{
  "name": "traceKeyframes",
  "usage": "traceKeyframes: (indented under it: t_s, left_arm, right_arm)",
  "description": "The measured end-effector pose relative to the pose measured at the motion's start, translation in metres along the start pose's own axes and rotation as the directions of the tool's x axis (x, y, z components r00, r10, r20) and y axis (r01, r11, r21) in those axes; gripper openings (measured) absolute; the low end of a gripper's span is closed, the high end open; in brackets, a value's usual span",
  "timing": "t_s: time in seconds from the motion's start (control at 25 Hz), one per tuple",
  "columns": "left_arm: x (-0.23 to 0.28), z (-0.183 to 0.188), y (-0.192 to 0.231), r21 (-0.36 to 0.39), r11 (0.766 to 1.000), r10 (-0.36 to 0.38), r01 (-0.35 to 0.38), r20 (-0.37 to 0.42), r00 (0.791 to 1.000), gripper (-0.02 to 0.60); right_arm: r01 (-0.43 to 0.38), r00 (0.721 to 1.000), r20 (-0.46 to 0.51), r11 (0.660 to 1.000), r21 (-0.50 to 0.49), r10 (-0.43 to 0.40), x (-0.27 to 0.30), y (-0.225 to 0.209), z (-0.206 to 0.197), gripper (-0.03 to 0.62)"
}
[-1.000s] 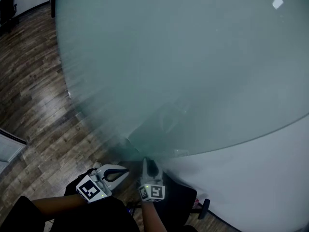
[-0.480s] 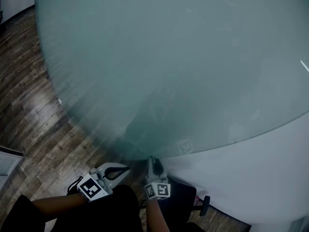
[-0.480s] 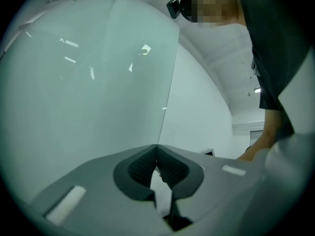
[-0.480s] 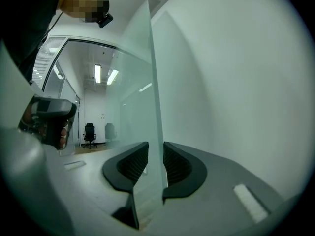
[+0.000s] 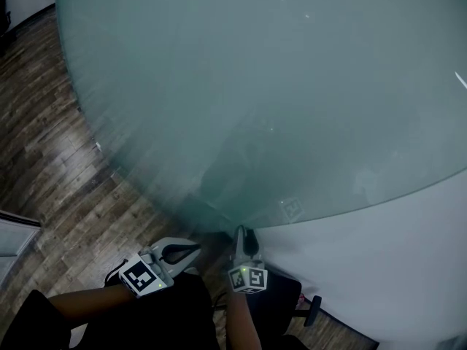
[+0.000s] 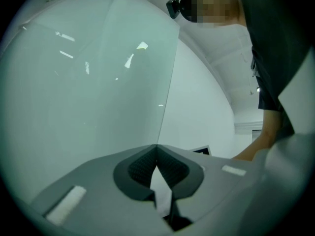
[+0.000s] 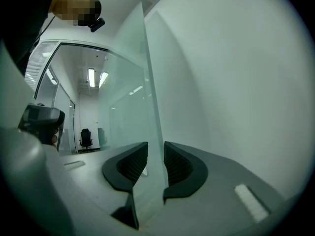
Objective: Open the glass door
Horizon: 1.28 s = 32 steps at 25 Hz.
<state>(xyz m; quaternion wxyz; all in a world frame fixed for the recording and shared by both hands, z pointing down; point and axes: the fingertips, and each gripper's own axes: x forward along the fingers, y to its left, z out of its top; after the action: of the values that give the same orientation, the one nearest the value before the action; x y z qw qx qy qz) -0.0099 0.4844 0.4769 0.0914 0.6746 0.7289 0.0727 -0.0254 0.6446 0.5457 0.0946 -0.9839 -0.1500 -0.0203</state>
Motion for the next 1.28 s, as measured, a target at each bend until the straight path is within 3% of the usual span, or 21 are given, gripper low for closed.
traceKeyframes:
  t_s: [0.28, 0.56, 1.28]
  left_arm:
    - [-0.013, 0.009, 0.041, -0.001, 0.991, 0.136, -0.136, 0.033, 0.99, 0.0]
    - [-0.009, 0.009, 0.045, 0.041, 0.987, 0.153, -0.155, 0.042, 0.987, 0.0]
    - [0.014, 0.018, 0.066, 0.043, 0.981, 0.19, -0.191, 0.028, 0.981, 0.0]
  right_arm:
    - [0.001, 1.0, 0.024, 1.0, -0.006, -0.001, 0.013, -0.007, 0.002, 0.106]
    - [0.005, 1.0, 0.021, 1.0, 0.002, -0.005, 0.019, -0.018, -0.004, 0.106]
    - [-0.041, 0.998, 0.05, 0.999, -0.013, 0.042, 0.038, -0.032, 0.006, 0.109]
